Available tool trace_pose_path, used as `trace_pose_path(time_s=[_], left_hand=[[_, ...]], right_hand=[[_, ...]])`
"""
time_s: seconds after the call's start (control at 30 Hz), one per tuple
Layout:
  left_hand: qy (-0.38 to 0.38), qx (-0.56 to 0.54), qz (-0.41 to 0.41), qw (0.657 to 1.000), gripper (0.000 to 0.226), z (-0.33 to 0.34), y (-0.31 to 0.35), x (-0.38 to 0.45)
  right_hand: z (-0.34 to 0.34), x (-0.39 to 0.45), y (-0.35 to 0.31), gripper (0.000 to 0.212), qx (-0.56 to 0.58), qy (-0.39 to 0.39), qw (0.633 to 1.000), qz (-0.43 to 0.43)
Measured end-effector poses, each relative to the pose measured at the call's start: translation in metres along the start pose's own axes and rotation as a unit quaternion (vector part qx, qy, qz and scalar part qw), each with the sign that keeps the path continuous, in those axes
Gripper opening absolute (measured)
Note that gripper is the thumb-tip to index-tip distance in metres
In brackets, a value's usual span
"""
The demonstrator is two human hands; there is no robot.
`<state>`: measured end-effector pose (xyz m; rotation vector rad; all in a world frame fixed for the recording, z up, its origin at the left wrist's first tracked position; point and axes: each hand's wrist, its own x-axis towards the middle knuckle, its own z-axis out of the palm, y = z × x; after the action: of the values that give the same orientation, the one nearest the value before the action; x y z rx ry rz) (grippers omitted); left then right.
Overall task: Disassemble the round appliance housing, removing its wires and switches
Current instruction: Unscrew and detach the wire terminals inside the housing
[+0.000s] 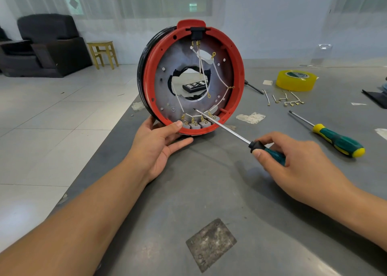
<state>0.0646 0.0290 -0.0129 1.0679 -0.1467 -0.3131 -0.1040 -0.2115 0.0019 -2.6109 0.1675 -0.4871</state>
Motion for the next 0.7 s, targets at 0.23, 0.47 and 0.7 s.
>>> trace_pose_path(time_s=[0.23,0.47,0.7], left_hand=[[0.005,-0.003,0.013,1.0,0.042,-0.0023,0.0013,0.0005],[0.016,0.01,0.02,1.0,0.039,-0.0013,0.002,-0.0004],[0.035,0.015,0.02,0.999,0.031,0.0015,0.0034,-0.0019]], right_hand=[[-0.0057,0.0002,0.0027,0.032,-0.025,-0.022,0.999,-0.003],[-0.0041,-0.0014,0.0007,0.037,-0.035,-0.033,0.999,-0.009],[-0.0017,-0.0021,-0.0037,0.038,-0.042,-0.031,0.999,-0.009]])
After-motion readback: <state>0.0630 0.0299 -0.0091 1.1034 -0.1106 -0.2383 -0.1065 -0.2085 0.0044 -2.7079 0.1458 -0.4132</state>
